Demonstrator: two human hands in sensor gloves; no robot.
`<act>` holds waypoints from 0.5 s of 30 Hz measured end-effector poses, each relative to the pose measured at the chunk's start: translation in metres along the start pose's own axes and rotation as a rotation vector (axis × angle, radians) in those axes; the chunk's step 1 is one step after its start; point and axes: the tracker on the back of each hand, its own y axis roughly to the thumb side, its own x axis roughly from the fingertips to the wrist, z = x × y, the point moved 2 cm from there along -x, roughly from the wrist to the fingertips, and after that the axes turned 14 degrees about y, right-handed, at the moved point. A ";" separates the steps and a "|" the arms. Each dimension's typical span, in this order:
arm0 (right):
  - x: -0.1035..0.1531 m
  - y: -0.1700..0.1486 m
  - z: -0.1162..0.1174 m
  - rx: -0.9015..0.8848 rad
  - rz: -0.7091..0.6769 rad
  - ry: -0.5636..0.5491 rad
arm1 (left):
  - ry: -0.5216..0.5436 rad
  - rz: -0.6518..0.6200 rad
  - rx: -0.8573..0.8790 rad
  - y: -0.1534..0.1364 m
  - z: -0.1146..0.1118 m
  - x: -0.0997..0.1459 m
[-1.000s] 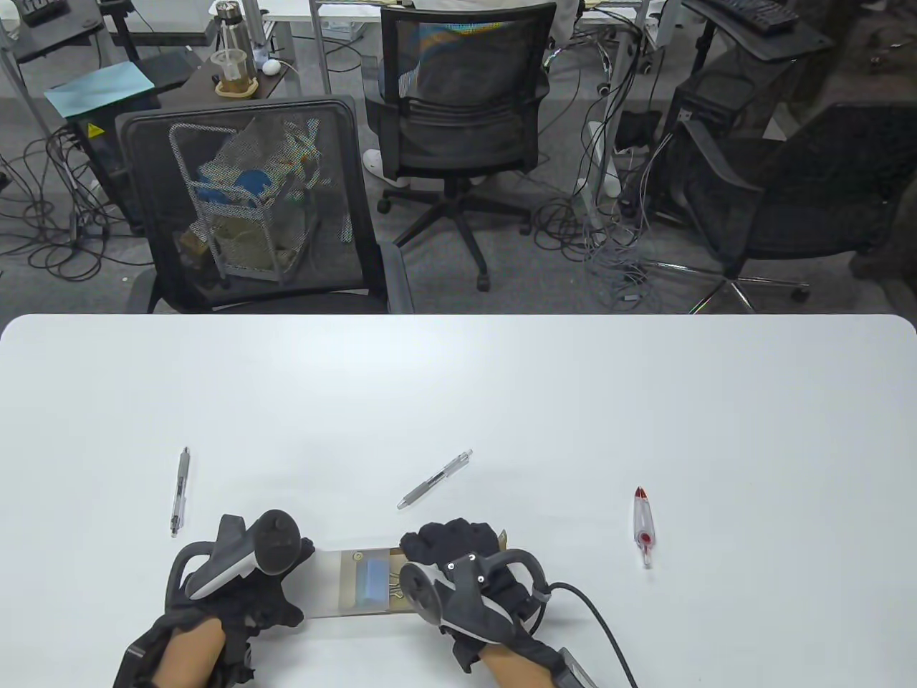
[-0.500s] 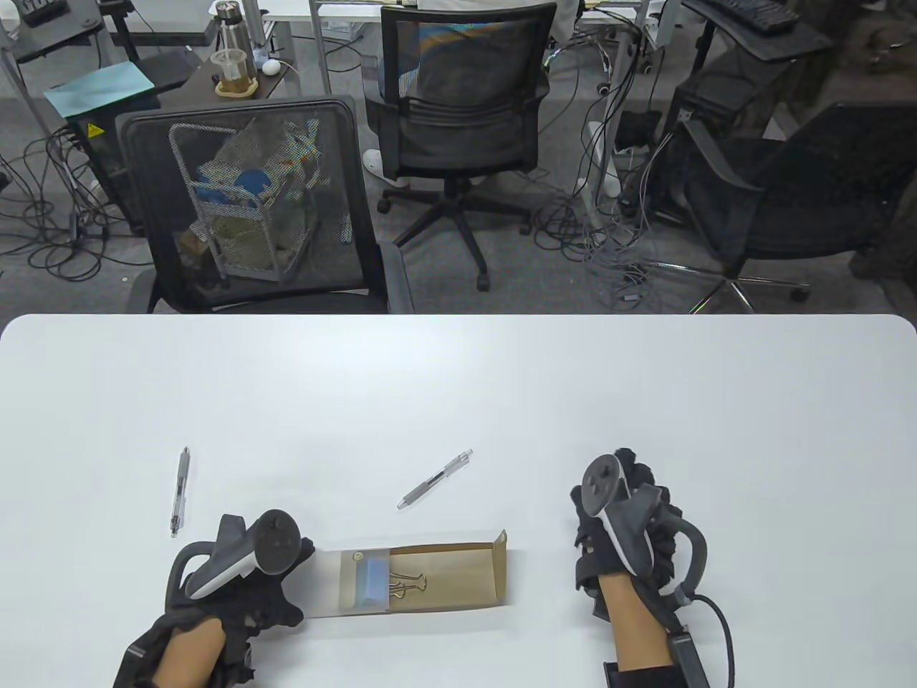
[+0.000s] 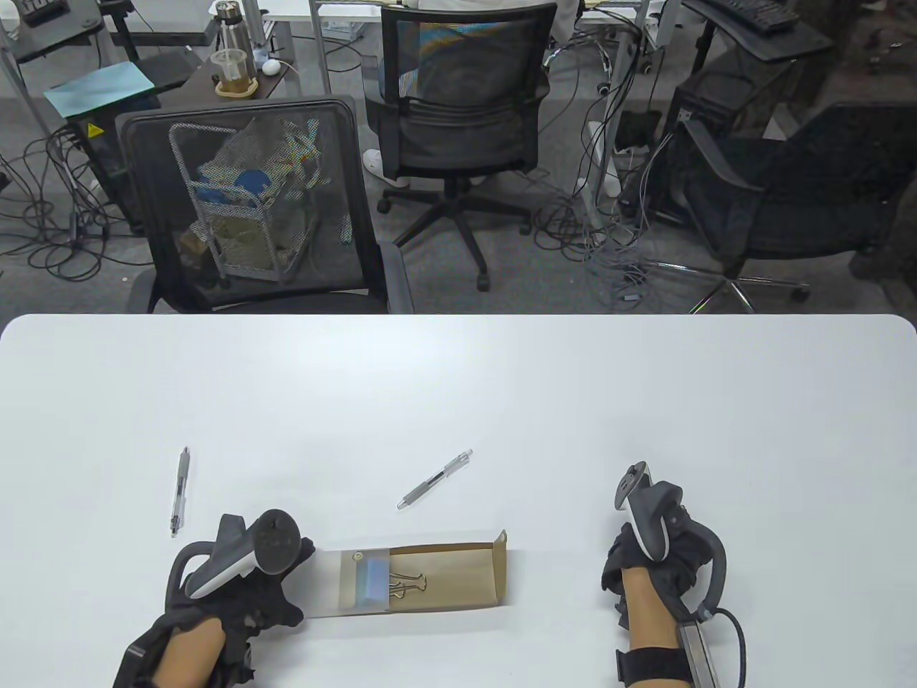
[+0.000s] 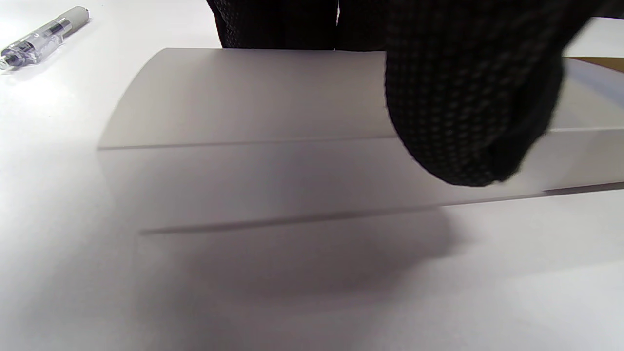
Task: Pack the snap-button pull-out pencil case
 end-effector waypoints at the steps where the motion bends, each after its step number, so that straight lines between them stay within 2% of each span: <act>1: 0.000 0.000 0.000 -0.002 0.001 0.004 | 0.000 0.000 0.000 0.000 0.000 0.000; 9: -0.001 -0.004 0.000 -0.035 -0.035 0.018 | -0.002 0.001 0.001 0.000 0.000 0.000; 12: 0.010 -0.001 -0.005 -0.088 -0.136 -0.043 | -0.003 0.001 0.000 0.000 0.000 0.000; 15: 0.036 0.011 -0.018 -0.149 -0.326 -0.198 | -0.002 0.002 -0.001 0.000 0.000 0.000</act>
